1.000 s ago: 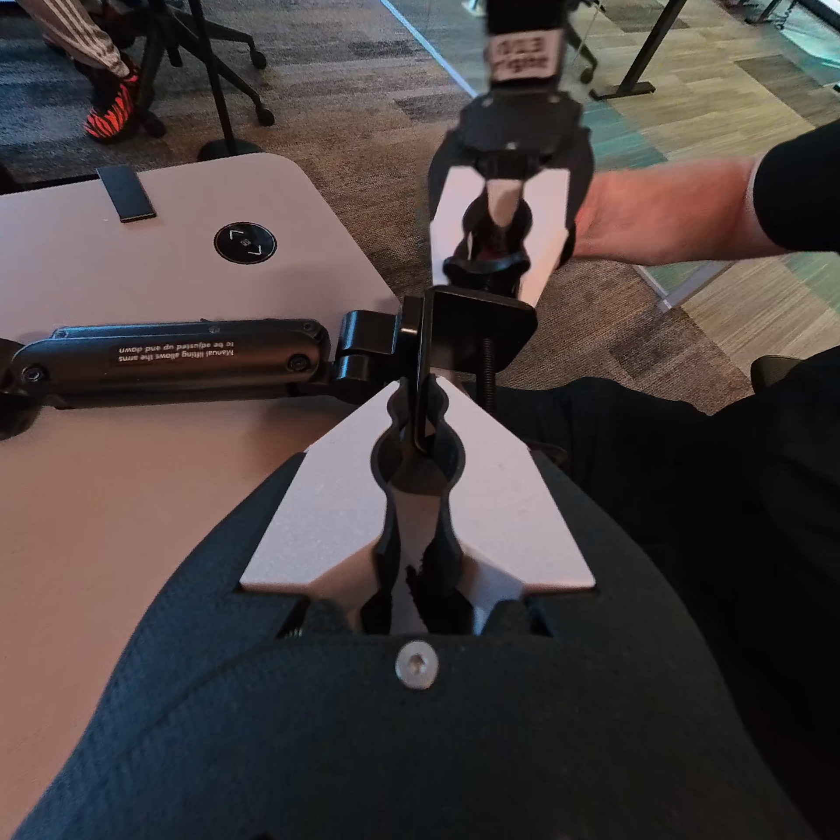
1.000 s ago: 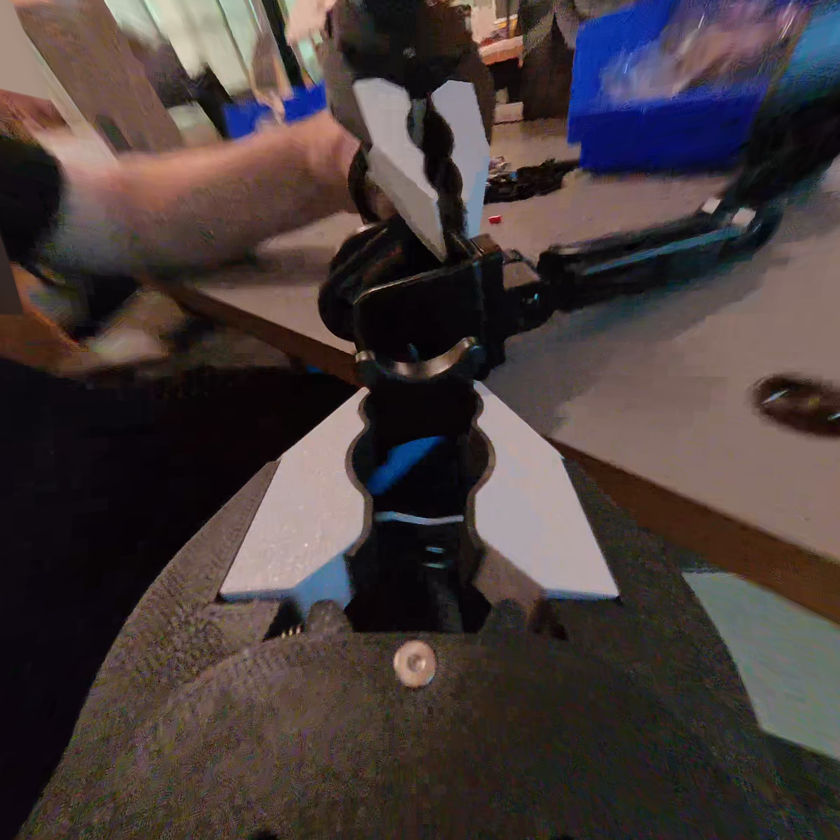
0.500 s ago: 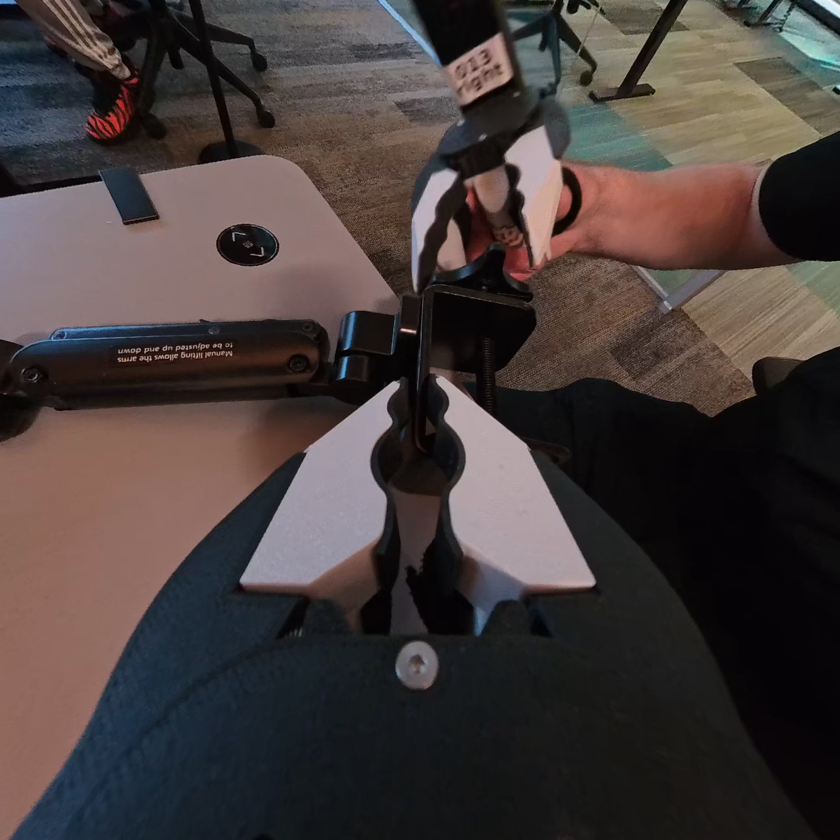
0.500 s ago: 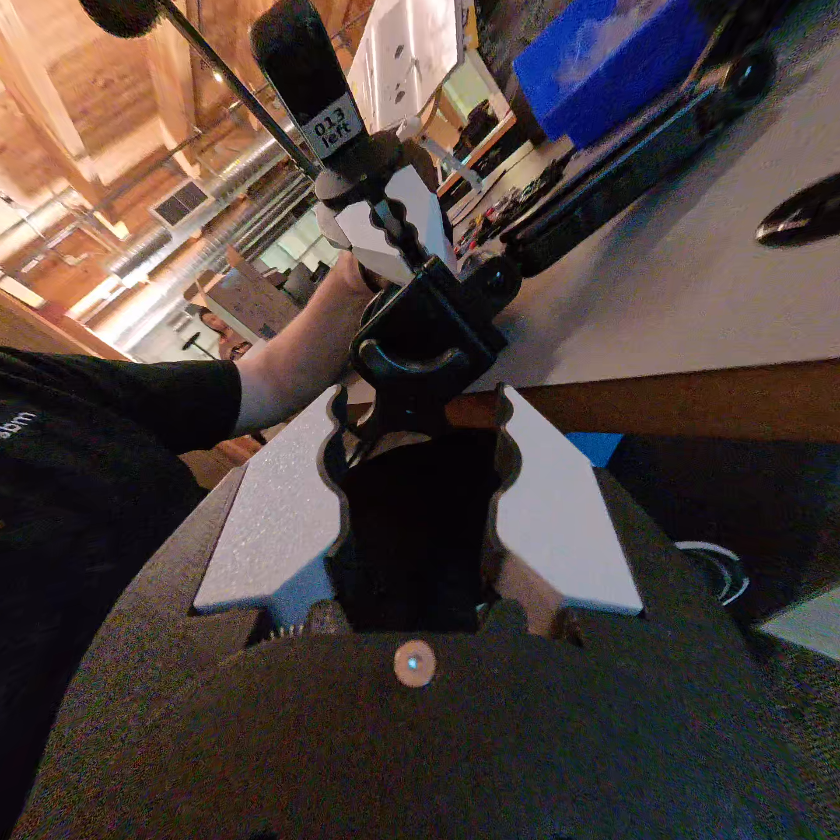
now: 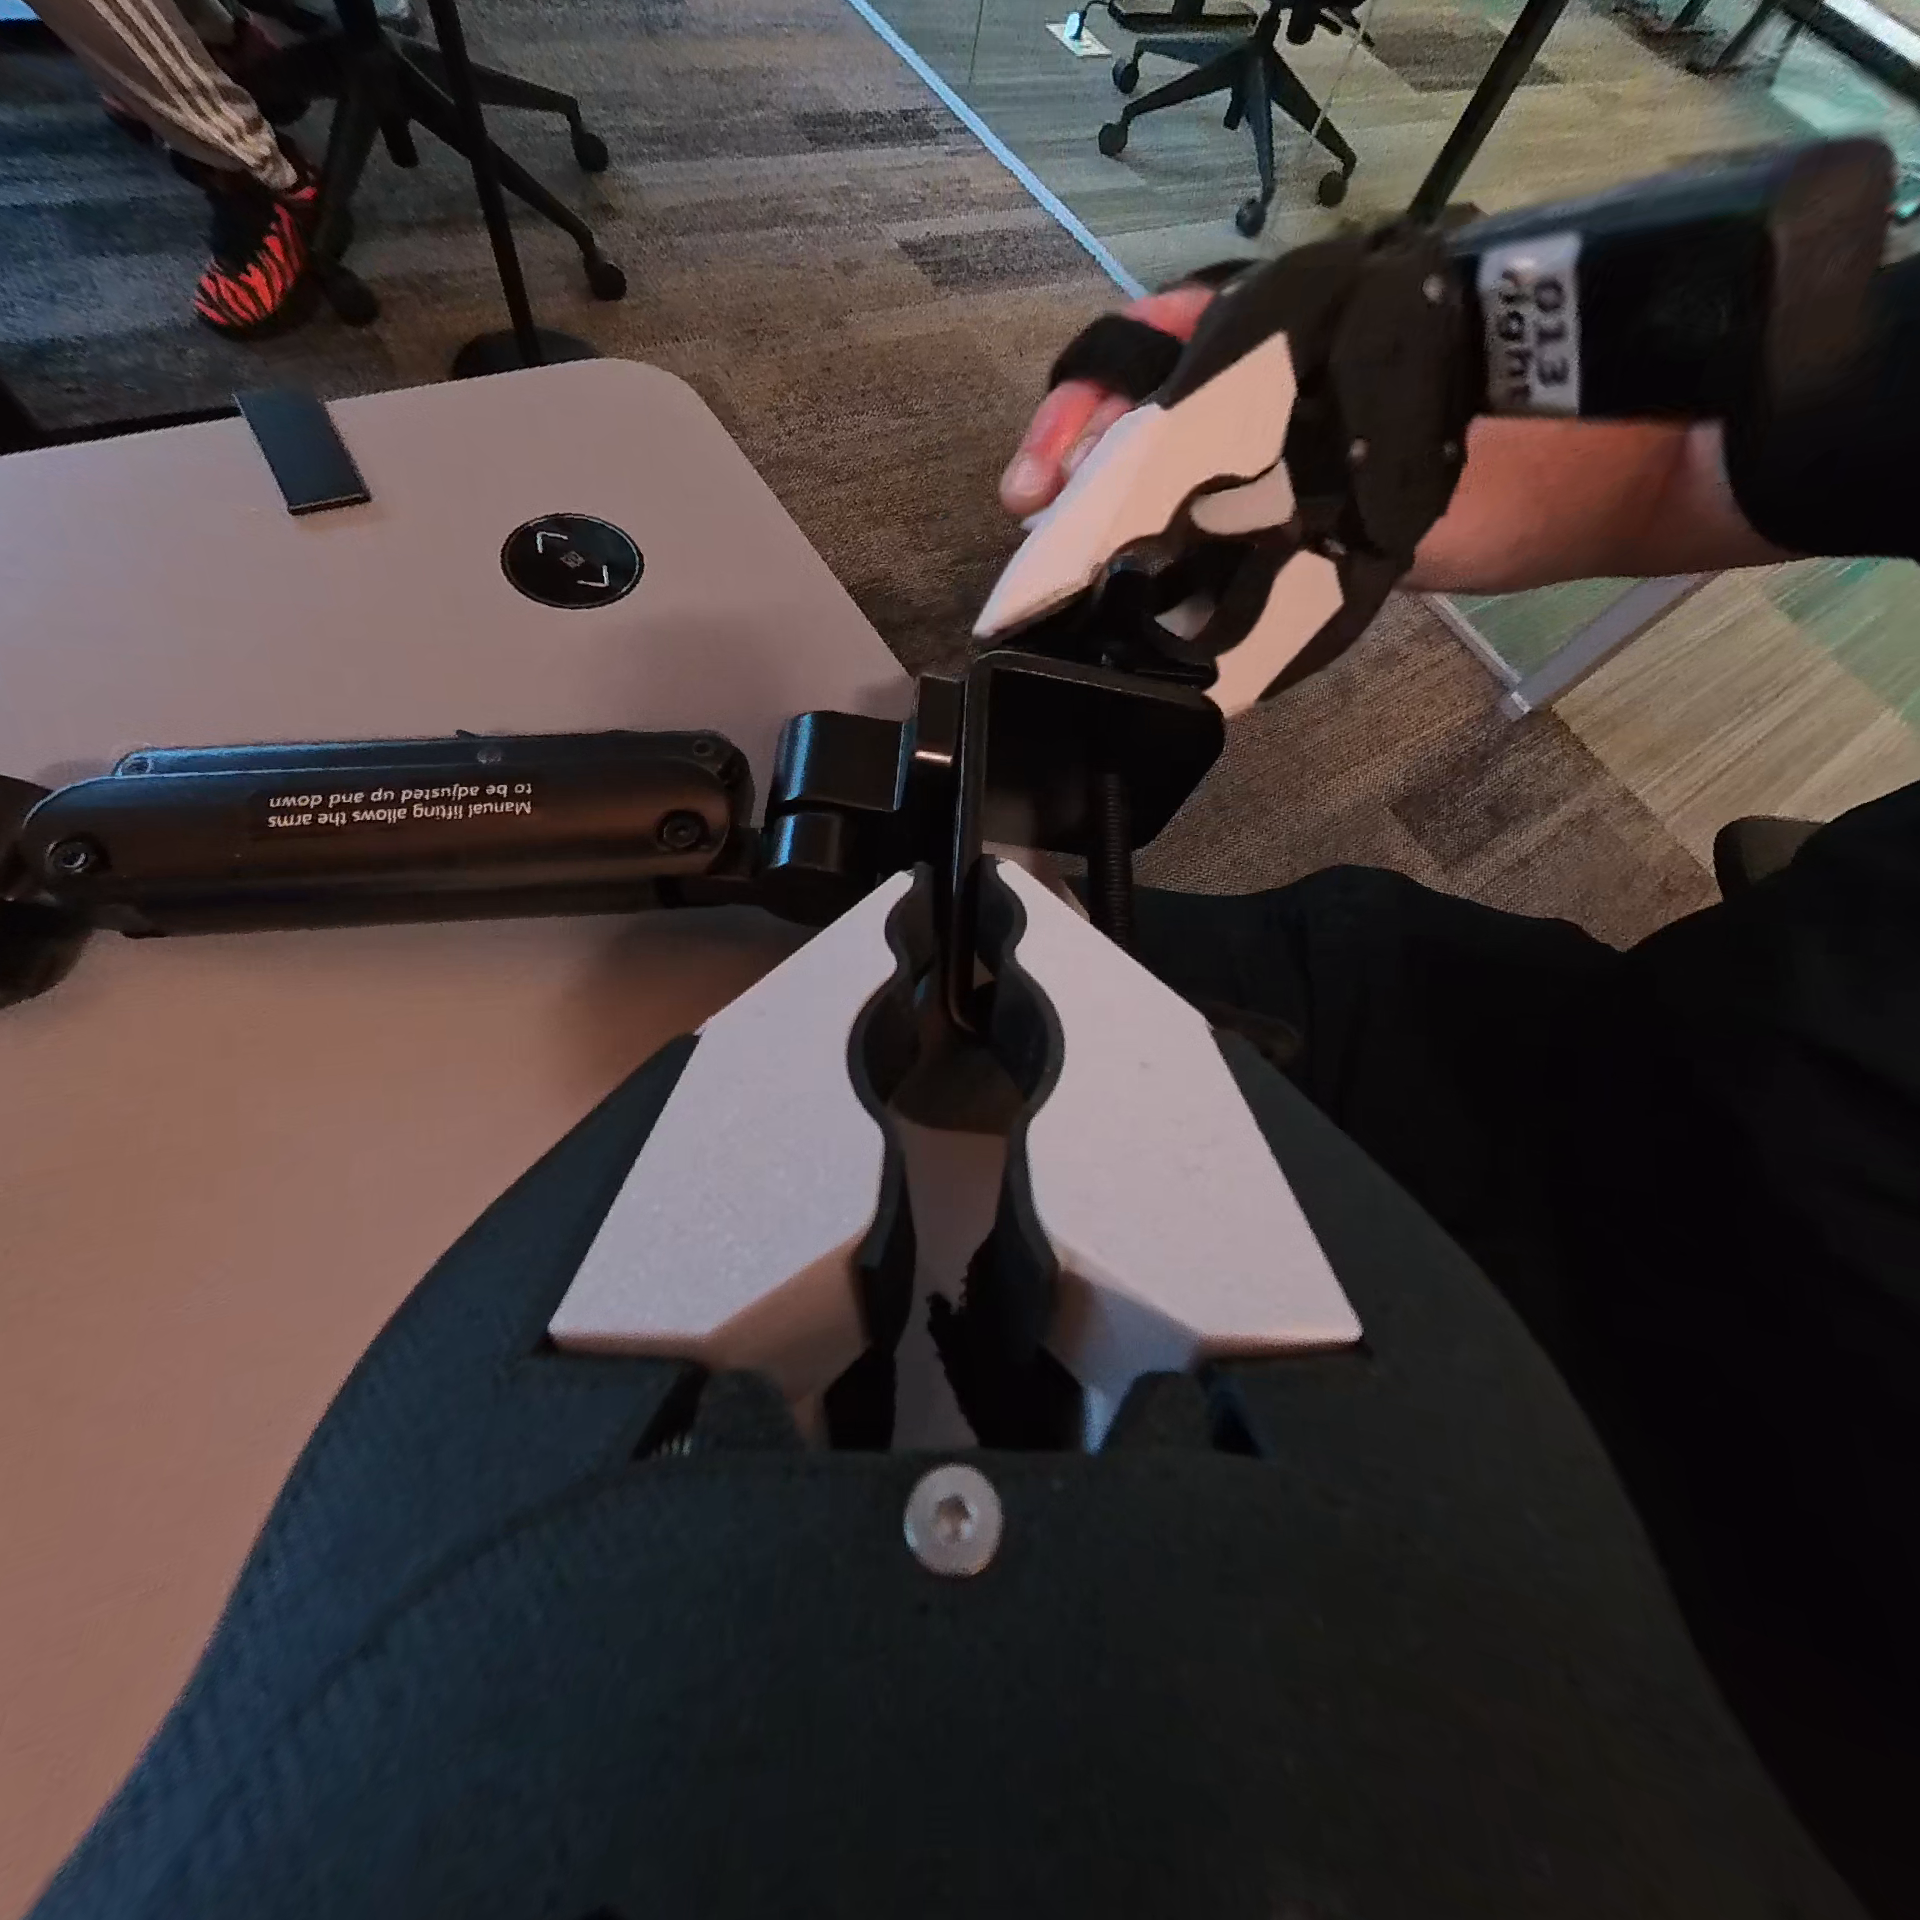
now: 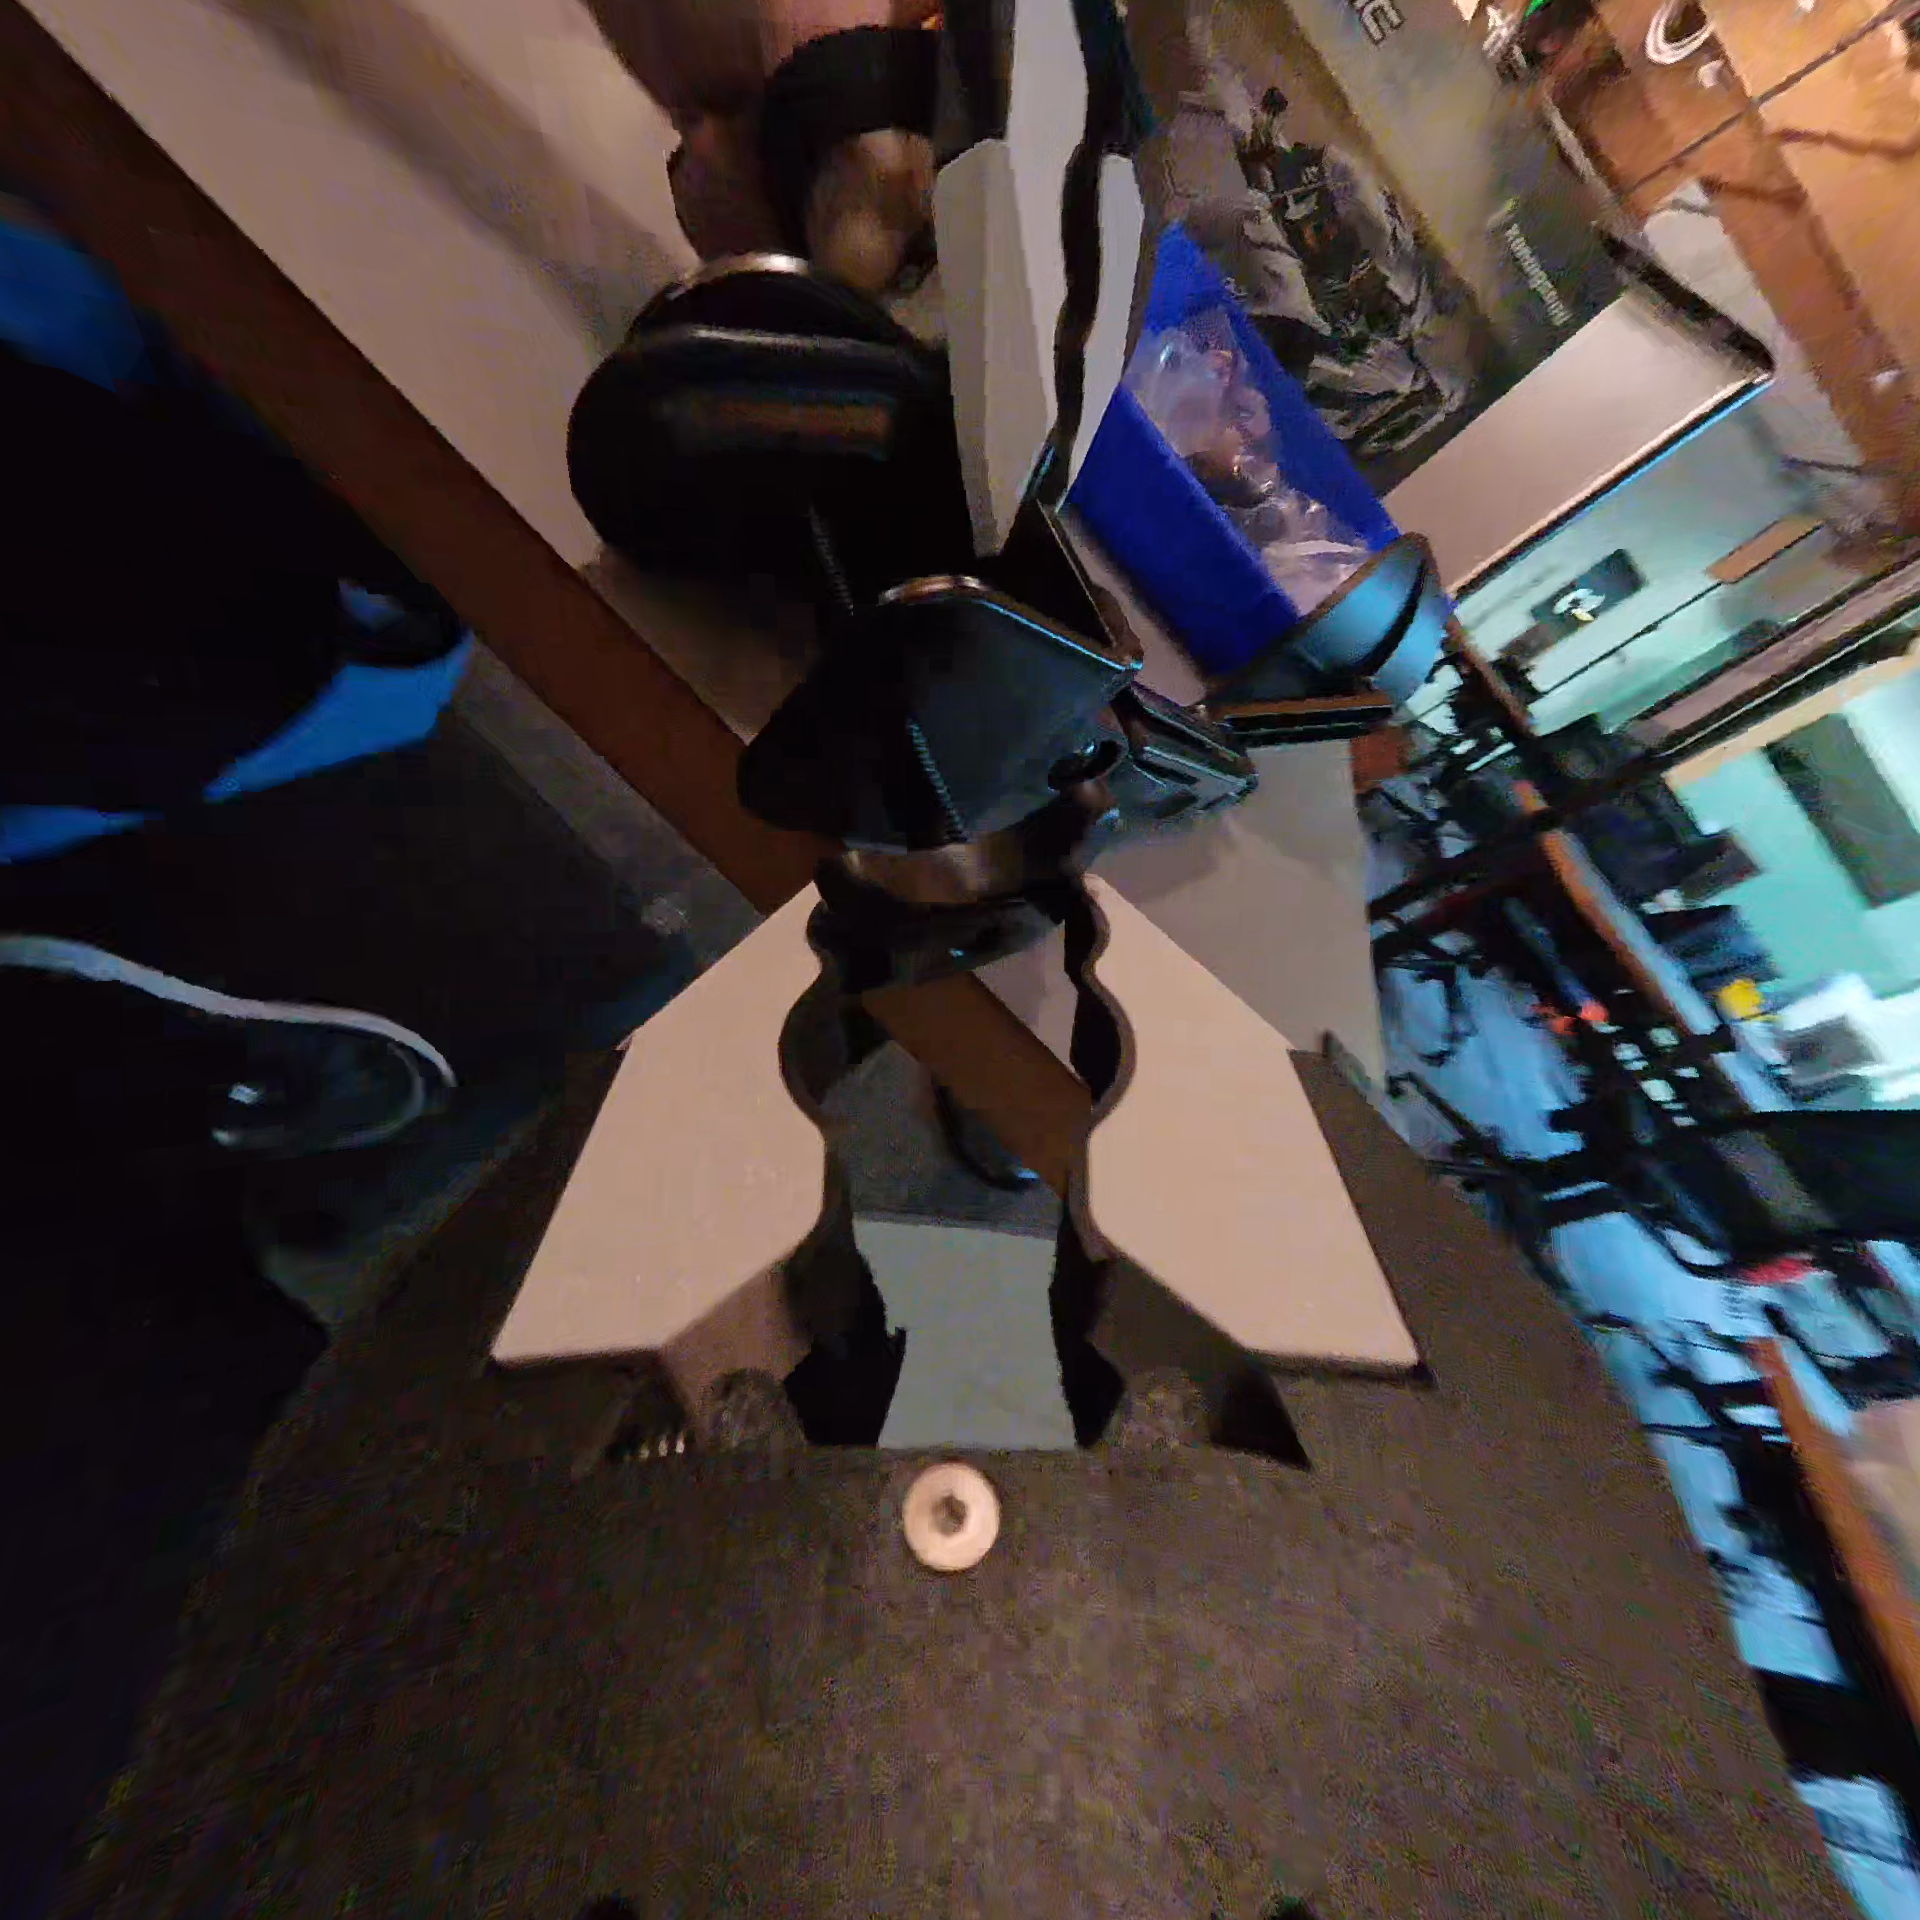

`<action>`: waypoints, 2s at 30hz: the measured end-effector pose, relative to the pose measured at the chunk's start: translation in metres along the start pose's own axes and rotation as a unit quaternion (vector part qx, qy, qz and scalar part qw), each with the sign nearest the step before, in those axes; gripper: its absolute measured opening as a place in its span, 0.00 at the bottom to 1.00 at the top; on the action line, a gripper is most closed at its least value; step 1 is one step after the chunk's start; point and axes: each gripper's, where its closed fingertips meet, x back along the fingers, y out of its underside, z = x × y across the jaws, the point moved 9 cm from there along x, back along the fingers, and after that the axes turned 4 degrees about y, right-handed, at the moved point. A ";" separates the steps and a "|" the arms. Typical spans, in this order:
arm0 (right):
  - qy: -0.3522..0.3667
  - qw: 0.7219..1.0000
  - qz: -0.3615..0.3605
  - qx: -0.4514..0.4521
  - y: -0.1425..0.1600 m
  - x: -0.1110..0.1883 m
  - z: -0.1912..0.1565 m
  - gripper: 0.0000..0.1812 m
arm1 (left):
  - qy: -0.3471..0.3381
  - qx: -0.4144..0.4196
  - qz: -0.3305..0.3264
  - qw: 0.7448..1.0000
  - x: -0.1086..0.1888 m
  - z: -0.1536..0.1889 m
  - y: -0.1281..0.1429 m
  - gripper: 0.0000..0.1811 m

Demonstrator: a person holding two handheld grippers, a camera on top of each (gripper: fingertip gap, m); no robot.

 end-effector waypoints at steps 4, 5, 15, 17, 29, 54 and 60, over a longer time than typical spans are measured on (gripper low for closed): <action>-0.146 0.938 0.061 -0.309 0.013 0.009 0.017 0.36 | -0.003 -0.003 -0.002 1.000 -0.001 0.001 -0.001 0.04; -0.188 0.891 0.075 -0.407 0.020 0.008 0.022 0.39 | -0.002 -0.002 -0.001 1.000 -0.001 0.001 -0.001 0.04; -0.295 0.803 0.056 -0.514 0.029 -0.010 0.023 0.20 | 0.000 -0.001 0.001 1.000 -0.001 0.001 0.000 0.04; -0.195 0.928 0.040 -0.316 0.015 -0.001 0.017 0.19 | 0.006 -0.002 -0.001 1.000 -0.001 0.001 0.000 0.04; -0.301 0.807 0.024 -0.507 0.040 -0.009 0.010 0.34 | 0.004 -0.004 0.002 1.000 -0.002 -0.001 -0.001 0.04; -0.073 0.981 0.077 -0.163 0.004 0.014 0.022 0.41 | 0.010 -0.013 0.002 1.000 -0.003 0.000 -0.001 0.04; -0.314 0.729 0.102 -0.600 0.038 -0.007 0.040 0.32 | 0.013 -0.009 0.005 1.000 -0.003 -0.001 -0.001 0.04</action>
